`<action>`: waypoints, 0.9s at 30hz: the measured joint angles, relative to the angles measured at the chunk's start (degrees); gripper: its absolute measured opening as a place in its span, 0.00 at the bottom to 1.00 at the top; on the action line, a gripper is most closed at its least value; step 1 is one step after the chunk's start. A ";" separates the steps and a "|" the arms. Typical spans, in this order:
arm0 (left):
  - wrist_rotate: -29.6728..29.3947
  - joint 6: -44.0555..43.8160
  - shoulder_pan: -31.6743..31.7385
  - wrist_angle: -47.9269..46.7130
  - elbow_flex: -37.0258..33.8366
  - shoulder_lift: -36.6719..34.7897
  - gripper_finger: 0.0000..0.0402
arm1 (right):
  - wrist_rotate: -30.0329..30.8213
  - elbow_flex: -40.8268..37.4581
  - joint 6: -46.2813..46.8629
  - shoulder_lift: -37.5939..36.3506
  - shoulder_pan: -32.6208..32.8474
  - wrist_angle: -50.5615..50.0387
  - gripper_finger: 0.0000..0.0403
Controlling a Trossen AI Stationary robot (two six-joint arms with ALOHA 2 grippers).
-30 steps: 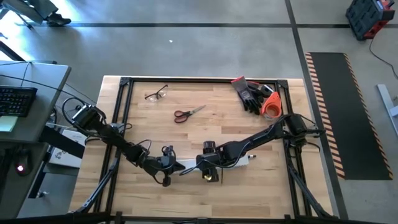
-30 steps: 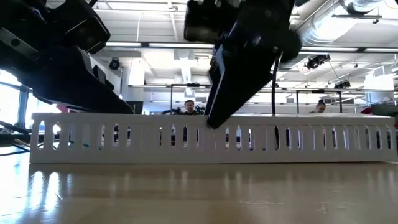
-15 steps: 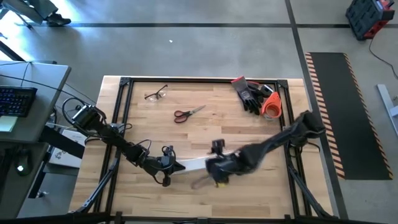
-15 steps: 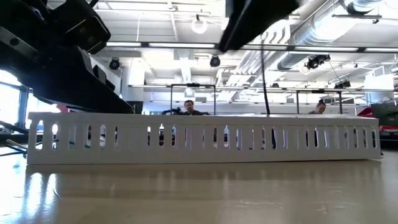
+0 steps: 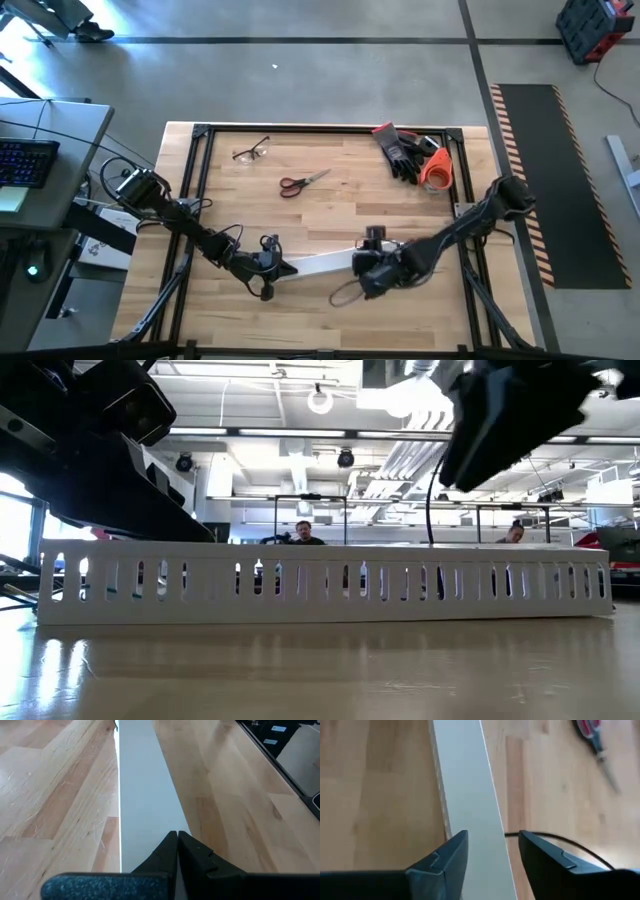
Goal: Ziptie cables
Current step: Close the white cable duct lid
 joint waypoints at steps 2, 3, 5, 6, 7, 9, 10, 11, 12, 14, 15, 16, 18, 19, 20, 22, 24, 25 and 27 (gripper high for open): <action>0.13 0.42 0.00 0.27 -0.05 0.02 0.00 | -3.89 -0.76 -0.85 -0.46 -2.03 1.99 0.43; 0.20 0.43 0.00 0.31 -0.07 0.02 0.00 | -7.22 -0.73 -1.46 -0.46 -3.28 2.98 0.45; 0.18 0.43 0.00 0.33 -0.07 0.02 0.00 | -14.96 0.19 -3.83 -0.18 -6.12 4.96 0.51; 0.20 0.43 0.00 0.33 -0.07 0.02 0.00 | -18.89 0.88 -5.37 0.11 -7.57 6.61 0.55; 0.17 0.40 0.00 0.33 -0.07 0.02 0.00 | -21.98 1.55 -7.24 0.61 -8.66 7.92 0.59; 0.17 0.27 0.00 0.33 -0.07 0.02 0.00 | -24.93 2.58 -11.65 2.38 -10.16 8.31 0.67; 0.15 0.07 0.00 0.33 -0.07 0.02 0.00 | -25.03 3.11 -13.89 3.54 -10.57 7.62 0.71; 0.15 -0.03 0.00 0.39 -0.07 0.03 0.00 | -25.26 3.67 -15.81 4.69 -10.90 6.52 0.75; 0.15 -0.10 0.00 0.40 -0.07 0.04 0.00 | -25.30 4.32 -17.17 5.70 -11.26 5.24 0.79; 0.11 -0.35 0.00 0.40 -0.07 0.04 0.00 | -25.42 5.45 -18.91 7.61 -11.76 3.24 0.85; 0.11 -0.54 0.00 0.40 -0.07 0.04 0.00 | -25.41 5.76 -19.25 8.62 -11.94 2.62 0.88; 0.13 -0.58 0.00 0.40 -0.07 0.04 0.00 | -25.41 5.96 -19.56 9.65 -12.08 2.07 0.90; 0.15 -0.60 0.00 0.42 -0.07 0.04 0.00 | -25.32 6.05 -20.44 11.39 -12.15 1.40 0.93; 0.15 -0.62 0.00 0.42 -0.07 0.04 0.00 | -24.84 6.08 -20.51 11.83 -12.13 1.27 0.94; 0.15 -0.66 0.00 0.41 -0.07 0.04 0.00 | -24.20 6.16 -20.53 12.03 -12.06 1.37 0.95; 0.15 -1.01 0.00 0.42 -0.07 0.04 0.00 | -23.20 6.28 -20.46 12.08 -11.95 1.21 0.94; 0.13 -1.06 0.00 0.45 -0.07 0.07 0.00 | -22.97 6.25 -19.94 12.22 -12.18 0.79 0.92; 0.13 -1.08 0.00 0.48 -0.07 0.07 0.00 | -22.86 6.25 -19.32 12.26 -12.42 1.01 0.90; 0.13 -1.19 0.00 0.50 -0.09 0.07 0.00 | -23.28 6.25 -18.77 12.26 -12.75 1.04 0.86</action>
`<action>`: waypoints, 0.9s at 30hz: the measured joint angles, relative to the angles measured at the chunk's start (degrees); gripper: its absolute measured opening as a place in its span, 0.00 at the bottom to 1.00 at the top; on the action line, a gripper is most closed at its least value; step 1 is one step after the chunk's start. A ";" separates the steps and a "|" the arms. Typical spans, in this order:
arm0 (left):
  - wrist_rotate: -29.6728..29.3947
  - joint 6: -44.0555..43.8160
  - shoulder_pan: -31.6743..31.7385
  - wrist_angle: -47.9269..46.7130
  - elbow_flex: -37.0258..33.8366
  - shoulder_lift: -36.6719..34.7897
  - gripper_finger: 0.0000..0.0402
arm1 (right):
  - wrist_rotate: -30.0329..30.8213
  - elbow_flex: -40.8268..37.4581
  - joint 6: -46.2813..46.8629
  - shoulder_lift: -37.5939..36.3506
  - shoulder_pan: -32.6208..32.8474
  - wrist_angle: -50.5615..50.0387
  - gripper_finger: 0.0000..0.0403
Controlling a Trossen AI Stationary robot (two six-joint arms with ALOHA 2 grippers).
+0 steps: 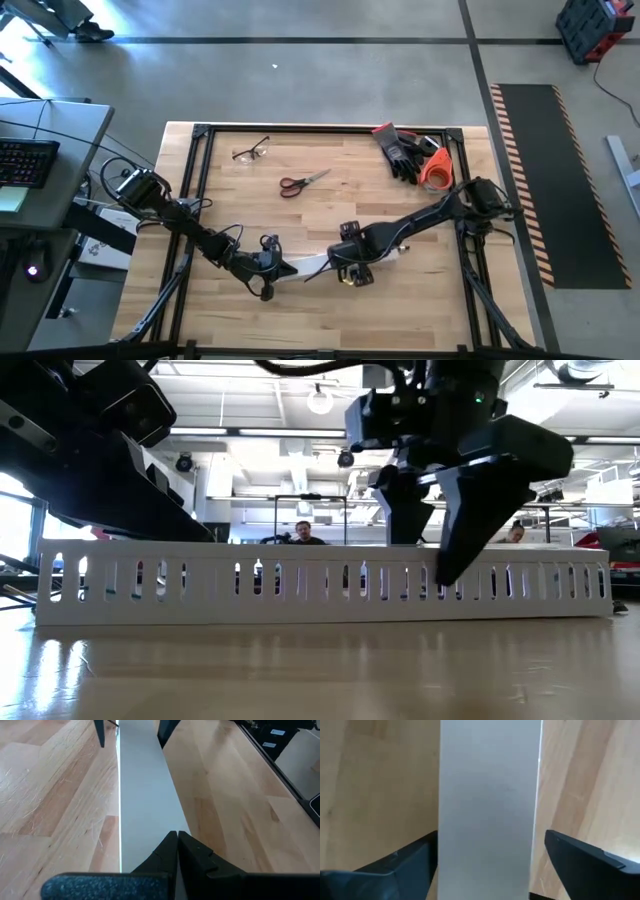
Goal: Ziptie cables
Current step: Close the white cable duct lid
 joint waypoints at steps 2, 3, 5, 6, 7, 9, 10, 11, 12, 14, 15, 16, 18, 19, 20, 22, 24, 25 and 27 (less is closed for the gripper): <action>0.00 0.02 0.00 0.04 0.00 0.00 0.00 | -1.77 0.00 0.47 0.43 -0.58 0.15 0.83; 0.00 0.02 0.00 0.17 0.00 0.00 0.00 | -2.68 0.00 0.56 0.69 -0.91 0.26 0.81; 0.06 0.02 0.00 0.70 -0.07 0.07 0.00 | -3.14 -0.04 0.57 1.07 -1.24 0.14 0.79; 0.11 0.08 0.00 1.20 -0.10 0.12 0.00 | -3.15 -0.04 0.31 1.07 -1.28 0.41 0.78; 0.23 0.48 -0.03 1.74 -0.13 0.01 0.00 | -3.14 -0.04 -0.13 1.04 -1.27 0.50 0.78; 0.19 1.69 -0.07 1.93 0.14 -0.91 0.00 | -3.03 -0.04 -0.50 1.03 -1.27 0.42 0.78; -0.18 2.36 -0.10 1.56 0.34 -1.60 0.00 | -2.96 -0.04 -0.50 1.03 -1.25 0.38 0.78; -0.81 3.43 -0.27 0.87 0.47 -2.42 0.00 | -2.96 -0.04 -0.49 1.03 -1.25 0.21 0.78; -1.13 4.75 -0.39 0.29 0.66 -3.22 0.00 | -2.96 -0.04 -0.48 1.02 -1.25 0.03 0.78; -1.26 6.93 -0.42 -0.32 1.21 -5.08 0.02 | -2.96 -0.04 -0.48 1.01 -1.25 -0.08 0.78; -1.43 7.83 -0.39 -0.70 1.61 -6.32 0.03 | -2.96 -0.04 -0.48 1.01 -1.25 -0.16 0.78; -1.72 8.55 -0.39 -1.14 2.10 -7.70 0.05 | -2.96 -0.04 -0.48 1.01 -1.25 -0.17 0.78; -2.06 9.64 -0.39 -2.61 2.69 -9.78 0.09 | -2.96 -0.04 -0.41 1.01 -1.23 -0.14 0.76; -2.24 10.21 -0.39 -3.22 2.68 -10.72 0.11 | -2.98 -0.04 -0.24 1.01 -1.23 -0.15 0.75; -2.40 10.87 -0.37 -3.36 2.67 -11.67 0.13 | -3.08 -0.04 -0.20 1.01 -1.23 -0.15 0.73; -2.82 12.11 -0.35 -2.69 2.82 -13.46 0.17 | -3.18 -0.04 0.15 1.01 -1.23 -0.13 0.69; -3.00 12.59 -0.39 -2.58 2.89 -14.48 0.20 | -3.70 -0.04 0.83 1.01 -1.21 -0.11 0.65; -3.10 12.64 -0.39 -2.82 2.86 -14.71 0.21 | -4.02 -0.04 0.83 1.06 -1.23 -0.07 0.63; -3.26 12.66 -0.39 -3.02 2.84 -15.02 0.23 | -4.15 -0.04 0.75 1.07 -1.23 -0.09 0.59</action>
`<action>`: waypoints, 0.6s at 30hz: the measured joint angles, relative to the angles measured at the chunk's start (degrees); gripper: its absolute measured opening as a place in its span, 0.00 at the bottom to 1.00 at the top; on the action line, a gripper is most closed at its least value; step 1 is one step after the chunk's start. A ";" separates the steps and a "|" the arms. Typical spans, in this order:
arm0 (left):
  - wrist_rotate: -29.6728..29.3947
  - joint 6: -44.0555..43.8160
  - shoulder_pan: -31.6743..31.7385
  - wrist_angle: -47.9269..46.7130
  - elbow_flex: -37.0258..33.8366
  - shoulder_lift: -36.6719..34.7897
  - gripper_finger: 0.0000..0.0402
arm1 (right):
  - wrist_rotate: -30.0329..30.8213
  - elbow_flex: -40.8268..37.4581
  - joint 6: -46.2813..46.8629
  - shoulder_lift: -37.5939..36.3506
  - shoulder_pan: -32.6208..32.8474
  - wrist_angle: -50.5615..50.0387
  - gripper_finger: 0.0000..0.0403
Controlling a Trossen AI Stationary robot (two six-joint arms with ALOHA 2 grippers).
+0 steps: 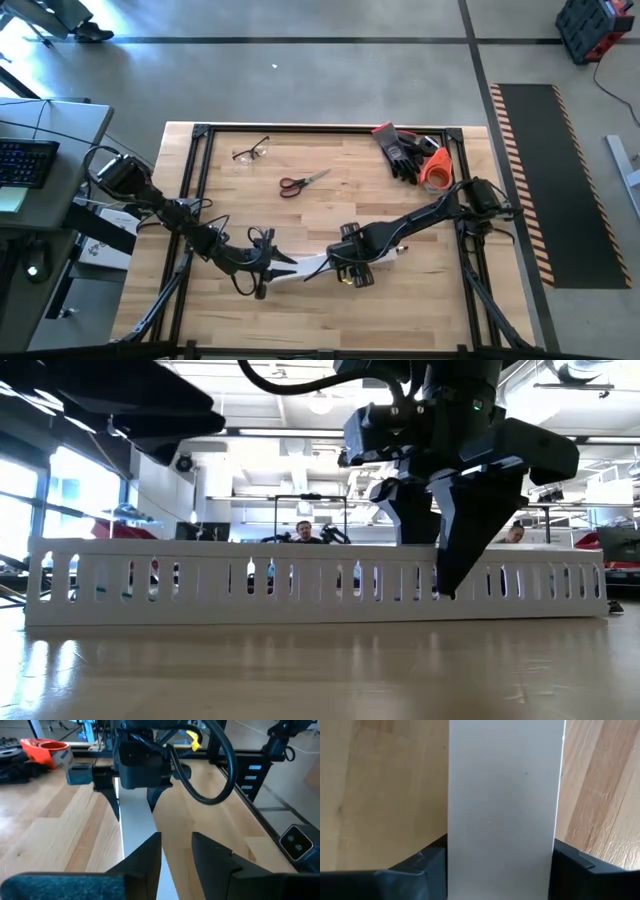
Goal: Ziptie cables
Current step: Close the white cable duct lid
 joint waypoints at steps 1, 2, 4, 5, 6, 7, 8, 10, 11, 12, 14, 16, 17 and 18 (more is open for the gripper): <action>-0.15 0.00 0.00 0.01 0.00 -0.06 0.23 | 0.01 0.00 -0.11 0.02 0.01 0.00 0.56; -0.29 0.00 0.00 -0.15 0.02 -0.06 0.24 | 0.02 0.00 -0.23 0.02 0.01 0.04 0.54; -0.39 -0.21 0.00 -0.45 0.02 0.23 0.24 | -0.01 0.02 -0.46 0.02 0.00 0.17 0.51; -0.42 -0.33 0.00 -0.36 0.02 0.37 0.24 | 0.00 0.02 -0.44 0.02 0.00 0.17 0.51; -0.44 -0.31 0.06 0.08 0.02 0.54 0.24 | -0.01 0.02 -0.42 0.02 0.00 0.17 0.51; -0.49 -0.04 0.27 0.77 0.04 0.82 0.24 | -0.01 0.02 -0.42 0.04 0.00 0.17 0.51; -0.65 0.14 0.57 1.56 0.06 1.27 0.24 | 0.01 0.02 -0.40 0.04 0.00 0.17 0.51; -0.79 0.63 1.56 3.36 0.09 2.70 0.23 | 0.01 0.02 -0.38 0.04 0.00 0.30 0.51; -0.54 1.00 2.27 4.85 0.09 3.67 0.22 | -0.01 0.02 -0.38 0.06 0.00 0.51 0.51; -0.01 1.55 3.16 6.38 0.12 4.74 0.21 | -0.03 0.02 -0.39 0.08 0.00 0.75 0.51; 1.87 2.66 5.13 8.17 1.49 7.24 0.18 | -0.03 0.02 -0.40 0.12 0.00 1.22 0.53; 3.71 3.30 7.15 8.48 3.94 10.14 0.14 | -0.05 0.02 -0.37 0.13 0.02 1.56 0.55; 4.94 3.49 7.94 8.58 5.40 11.75 0.11 | -0.05 0.02 -0.20 0.15 0.02 1.66 0.55; 6.41 3.74 8.73 8.59 6.98 13.59 0.09 | -0.07 0.02 -0.03 0.15 0.02 1.70 0.55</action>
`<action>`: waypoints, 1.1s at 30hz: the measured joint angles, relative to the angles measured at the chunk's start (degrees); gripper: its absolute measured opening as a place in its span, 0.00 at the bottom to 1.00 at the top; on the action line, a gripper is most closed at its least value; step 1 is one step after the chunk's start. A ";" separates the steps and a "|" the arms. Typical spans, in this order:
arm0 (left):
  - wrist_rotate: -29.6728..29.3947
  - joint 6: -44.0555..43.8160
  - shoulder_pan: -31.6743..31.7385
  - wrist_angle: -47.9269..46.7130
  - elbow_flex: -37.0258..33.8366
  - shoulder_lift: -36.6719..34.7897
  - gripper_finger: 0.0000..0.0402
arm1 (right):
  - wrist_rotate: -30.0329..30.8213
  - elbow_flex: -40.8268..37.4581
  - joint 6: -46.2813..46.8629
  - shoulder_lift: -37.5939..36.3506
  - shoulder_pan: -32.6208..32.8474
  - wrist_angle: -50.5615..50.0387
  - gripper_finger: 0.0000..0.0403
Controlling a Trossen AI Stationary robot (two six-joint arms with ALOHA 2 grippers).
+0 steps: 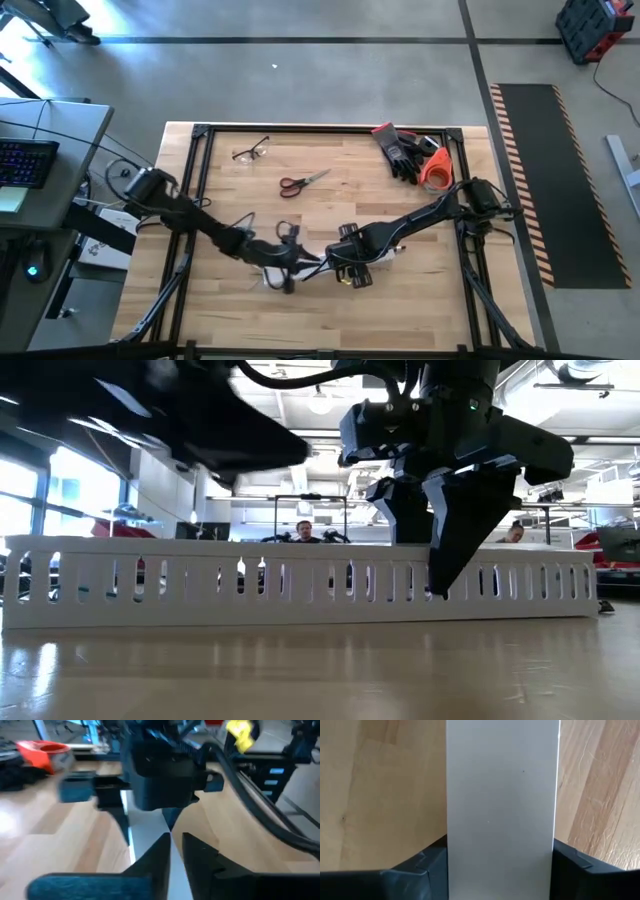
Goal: Ziptie cables
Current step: Close the white cable duct lid
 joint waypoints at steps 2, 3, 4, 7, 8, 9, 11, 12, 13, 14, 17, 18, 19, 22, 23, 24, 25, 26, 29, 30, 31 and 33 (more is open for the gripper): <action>2.17 0.69 1.08 -0.10 2.87 3.66 0.04 | 0.00 0.00 0.12 0.00 -0.02 0.01 0.53; 2.45 0.89 1.52 -0.22 4.23 5.37 0.02 | 0.02 0.00 0.14 0.00 0.00 0.04 0.52; 2.43 1.19 1.93 -0.43 5.56 7.08 0.01 | 0.02 0.00 0.12 0.00 0.00 0.16 0.52; 0.33 1.23 3.12 -1.95 8.83 11.02 0.01 | 0.02 0.00 0.12 0.00 -0.02 0.46 0.52; -1.09 1.30 3.45 -2.55 9.72 12.01 0.01 | 0.02 0.00 0.12 0.00 0.00 0.59 0.53; -2.47 1.63 3.65 -2.77 10.25 12.72 0.01 | 0.04 0.00 0.12 0.02 0.00 0.68 0.54; -4.27 2.14 4.08 -2.78 10.75 13.53 0.00 | 0.10 0.00 0.12 0.02 0.00 0.82 0.55; -4.63 2.12 4.37 -2.94 10.77 13.55 0.00 | 0.11 0.00 0.12 0.04 0.00 1.00 0.55; -4.60 1.75 4.78 -3.06 10.77 13.51 0.00 | 0.13 0.00 0.12 0.04 0.00 1.03 0.55; -3.88 1.37 5.20 -3.28 10.79 13.45 0.00 | 0.16 0.00 0.12 0.04 0.00 1.10 0.55; 1.76 0.02 6.31 -4.17 10.52 13.86 0.00 | 0.20 0.00 0.12 0.05 0.00 1.92 0.53; 2.53 -0.89 6.56 -3.72 10.55 14.45 0.00 | 0.12 -0.02 0.21 0.09 0.00 1.96 0.52; 2.62 -1.39 6.55 -3.31 10.57 15.03 0.00 | 0.06 -0.04 0.27 0.09 0.00 1.94 0.52; 1.51 -3.25 6.49 -2.34 10.68 17.72 0.00 | -0.19 -0.09 0.43 0.09 0.02 1.98 0.54; 1.57 -3.99 6.59 -2.28 10.68 18.43 0.00 | -0.20 -0.11 0.40 0.09 0.04 1.96 0.55; 1.43 -4.47 6.61 -2.23 10.77 19.02 0.00 | -0.22 -0.11 0.43 0.09 0.12 1.85 0.56; 1.35 -5.00 6.61 -2.02 10.79 19.44 0.00 | -0.16 -0.13 0.51 0.09 0.27 1.85 0.57; 1.43 -5.43 6.61 -2.03 10.81 19.69 0.00 | 0.01 -0.13 0.58 0.09 0.41 1.86 0.57; 1.44 -5.69 6.61 -1.90 10.79 19.90 0.00 | 0.40 -0.13 0.56 0.07 0.73 1.58 0.57; 1.51 -5.71 6.61 -1.90 10.79 19.91 0.00 | 0.63 -0.13 0.58 -0.04 0.77 1.28 0.57; 1.64 -5.73 6.63 -1.90 10.79 19.91 0.00 | 0.78 -0.13 0.58 -0.10 0.81 1.04 0.57; 1.94 -5.74 6.69 -1.85 10.81 19.98 0.00 | 0.81 -0.13 1.09 -0.79 0.87 0.21 0.58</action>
